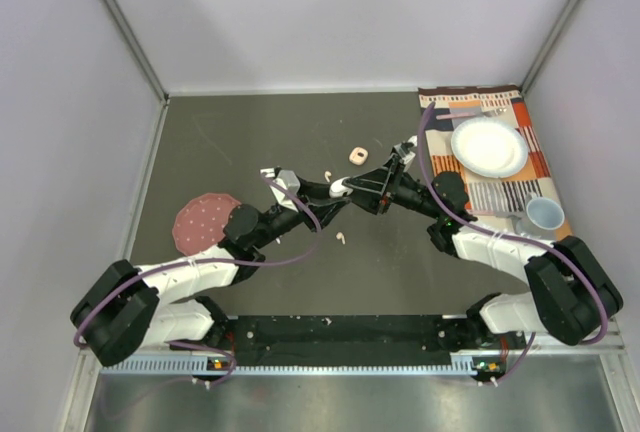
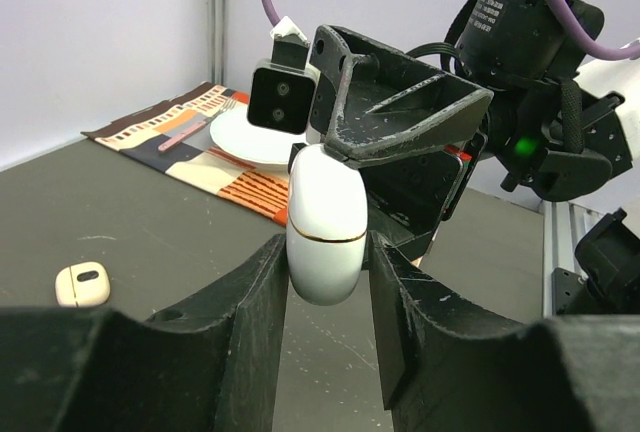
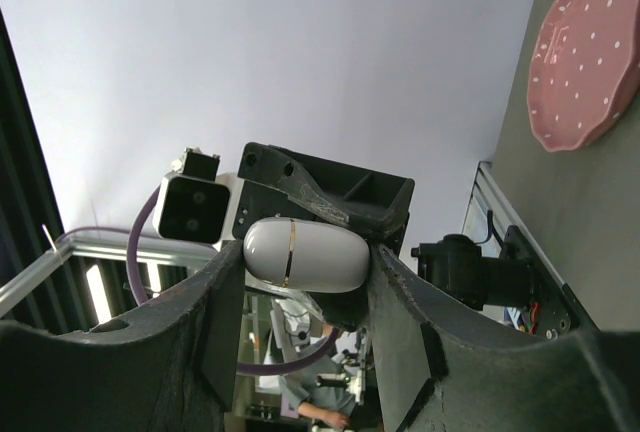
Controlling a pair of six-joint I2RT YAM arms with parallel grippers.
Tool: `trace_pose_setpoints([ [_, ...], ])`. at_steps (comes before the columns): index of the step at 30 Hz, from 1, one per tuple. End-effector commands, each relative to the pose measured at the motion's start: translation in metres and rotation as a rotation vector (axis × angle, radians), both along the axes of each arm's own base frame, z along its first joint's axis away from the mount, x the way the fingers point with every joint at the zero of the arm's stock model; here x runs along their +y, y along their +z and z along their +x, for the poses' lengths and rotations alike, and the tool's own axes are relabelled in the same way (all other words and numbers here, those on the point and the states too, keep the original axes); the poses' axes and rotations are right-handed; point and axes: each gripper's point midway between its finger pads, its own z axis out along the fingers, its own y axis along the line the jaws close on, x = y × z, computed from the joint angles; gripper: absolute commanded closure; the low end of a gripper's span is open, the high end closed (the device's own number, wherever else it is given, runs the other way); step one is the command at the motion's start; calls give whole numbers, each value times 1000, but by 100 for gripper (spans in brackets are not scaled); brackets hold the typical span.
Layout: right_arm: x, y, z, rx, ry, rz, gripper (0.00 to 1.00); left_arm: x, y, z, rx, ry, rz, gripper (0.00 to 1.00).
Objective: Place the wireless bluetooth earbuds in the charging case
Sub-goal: Pass from the left arm to the right
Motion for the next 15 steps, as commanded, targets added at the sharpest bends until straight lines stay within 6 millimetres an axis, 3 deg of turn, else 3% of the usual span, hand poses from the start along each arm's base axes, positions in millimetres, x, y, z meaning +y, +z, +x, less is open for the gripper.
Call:
trace_pose_setpoints([
  [1, 0, 15, -2, -54, -6, 36, 73, 1, 32, -5, -84, -8, -49, 58],
  [15, 0, 10, -2, -44, -7, 30, 72, 2, 47, -9, -144, 1, -93, 56],
])
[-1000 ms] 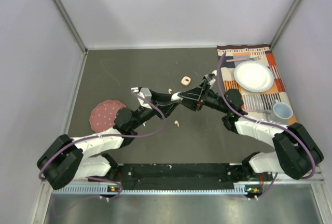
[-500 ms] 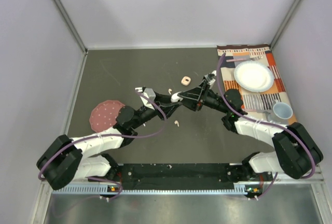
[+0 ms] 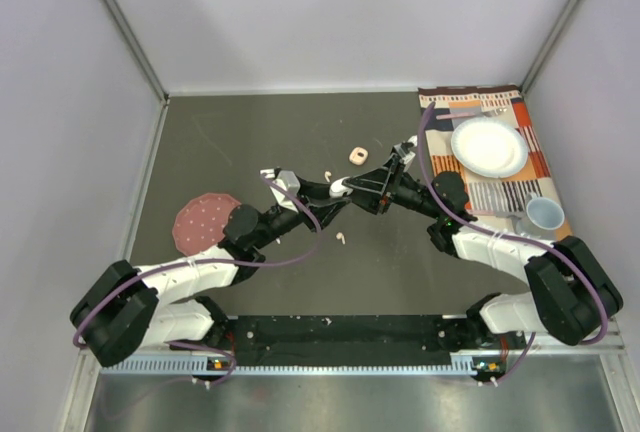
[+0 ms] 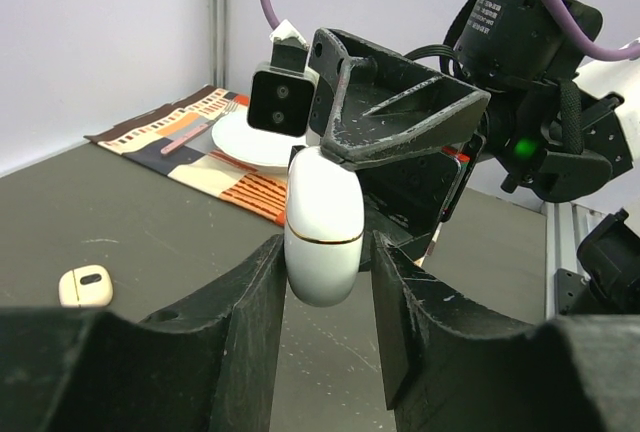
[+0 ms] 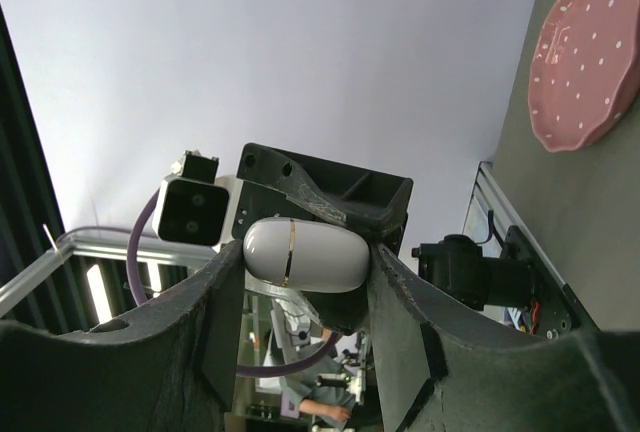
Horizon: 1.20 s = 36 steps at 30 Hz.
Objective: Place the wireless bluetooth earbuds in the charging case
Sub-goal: Pass from the left arm to the right, then pass from the right arm to the left
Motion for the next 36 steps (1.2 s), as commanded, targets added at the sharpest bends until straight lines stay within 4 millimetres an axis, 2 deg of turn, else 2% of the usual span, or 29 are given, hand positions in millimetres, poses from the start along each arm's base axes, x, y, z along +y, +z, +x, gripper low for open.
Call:
trace_pose_setpoints([
  [1, 0, 11, -2, -43, -9, 30, 72, 2, 48, -9, -157, 1, -94, 56],
  [7, 0, 10, -3, -44, -4, 30, 72, 3, 53, -13, -221, 16, -91, 55],
  [21, 0, 8, -2, -34, -7, 26, 71, 1, 53, -15, -219, 4, -93, 60],
  [32, 0, 2, -1, -19, -9, 12, 71, 0, 53, -11, -198, 9, -97, 72],
  [34, 0, 0, 0, -13, -10, 4, 71, -1, 54, -12, -196, 7, -101, 72],
  [36, 1, -1, -1, -10, -10, 2, 71, -1, 54, -12, -193, 5, -102, 68],
])
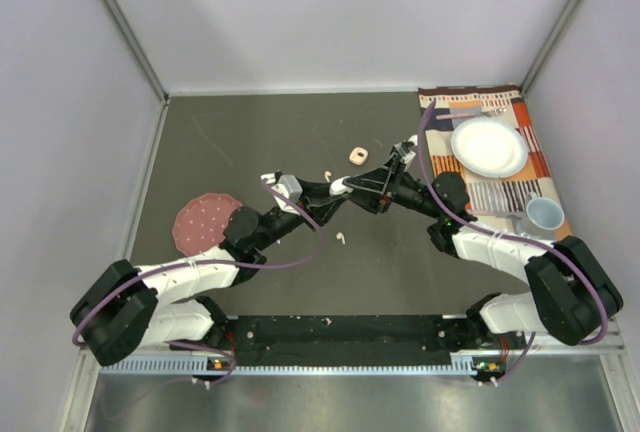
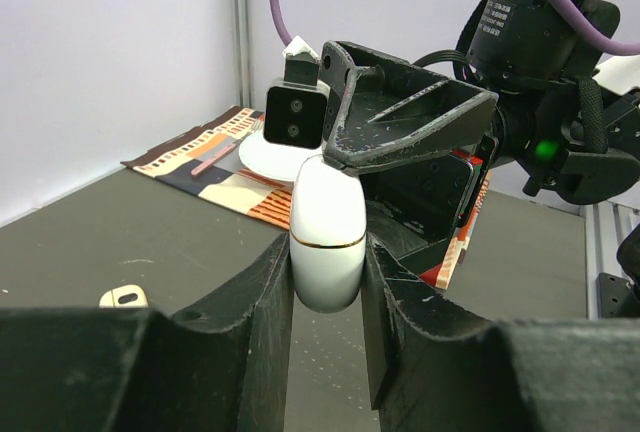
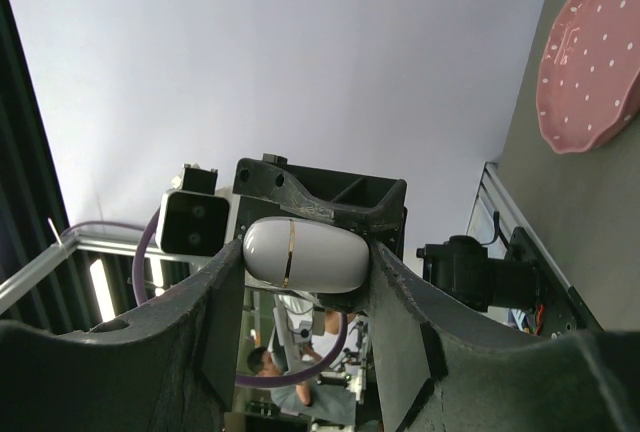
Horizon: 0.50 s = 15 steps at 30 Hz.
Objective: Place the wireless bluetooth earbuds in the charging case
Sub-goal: Pass from the right arm to the left
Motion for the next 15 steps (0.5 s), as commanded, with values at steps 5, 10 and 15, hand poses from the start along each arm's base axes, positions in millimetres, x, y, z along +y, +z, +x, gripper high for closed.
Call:
trace_pose_setpoints([
  [5, 1, -7, 1, 3, -16, -10, 71, 1, 49, -12, -95, -31, -121, 66],
  [10, 1, -7, 1, 3, -14, -9, 70, 1, 48, -10, -71, -28, -118, 65],
  [15, 1, -8, 1, 4, -14, -9, 70, 1, 48, -9, -62, -25, -126, 60],
])
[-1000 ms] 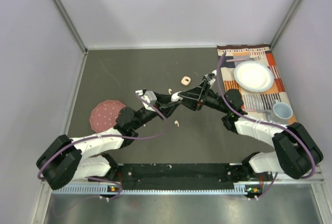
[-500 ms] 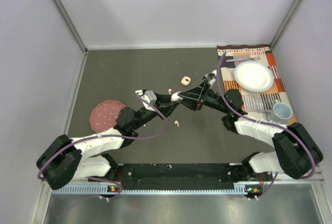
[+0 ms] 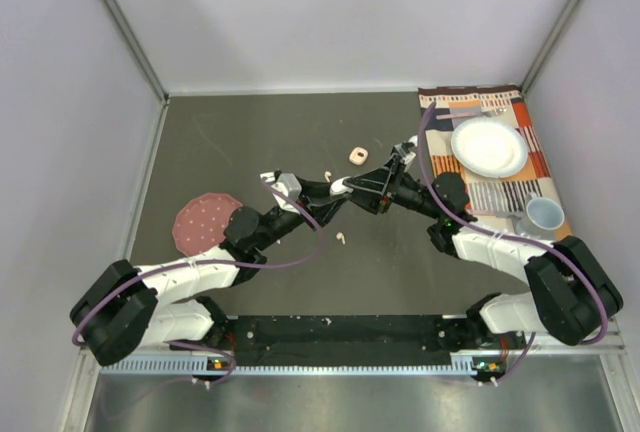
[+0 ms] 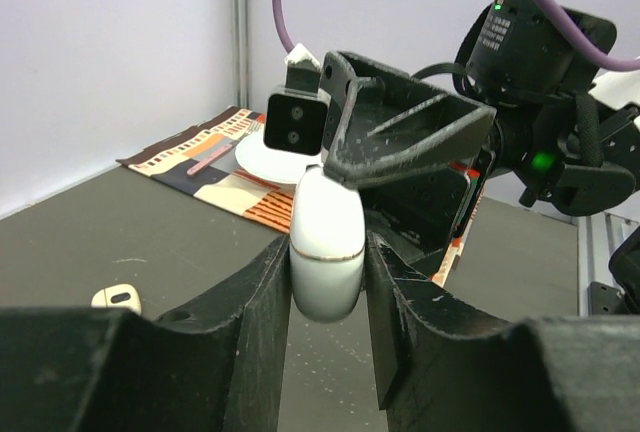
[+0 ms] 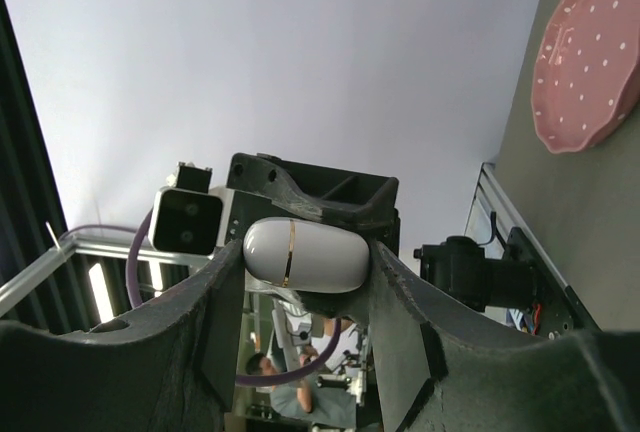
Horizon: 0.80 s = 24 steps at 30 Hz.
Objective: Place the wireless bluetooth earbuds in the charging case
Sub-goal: Pass from the right arm to the left, then open the charging case.
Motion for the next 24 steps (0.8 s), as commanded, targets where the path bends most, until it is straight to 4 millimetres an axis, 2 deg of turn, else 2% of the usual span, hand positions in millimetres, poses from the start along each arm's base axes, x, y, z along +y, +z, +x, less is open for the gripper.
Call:
trace_pose_setpoints([
  [1, 1, -7, 1, 3, -12, -6, 70, 1, 49, -10, -88, -28, -115, 60],
  [7, 1, -6, 0, -2, -12, -3, 69, -1, 46, -9, -83, -27, -101, 67],
  [16, 1, 10, 1, -37, -14, 35, 69, -4, 36, -10, -59, -44, -68, 52],
  [24, 0, 10, 0, -41, -13, 39, 68, -6, 30, -7, -46, -39, -59, 51],
])
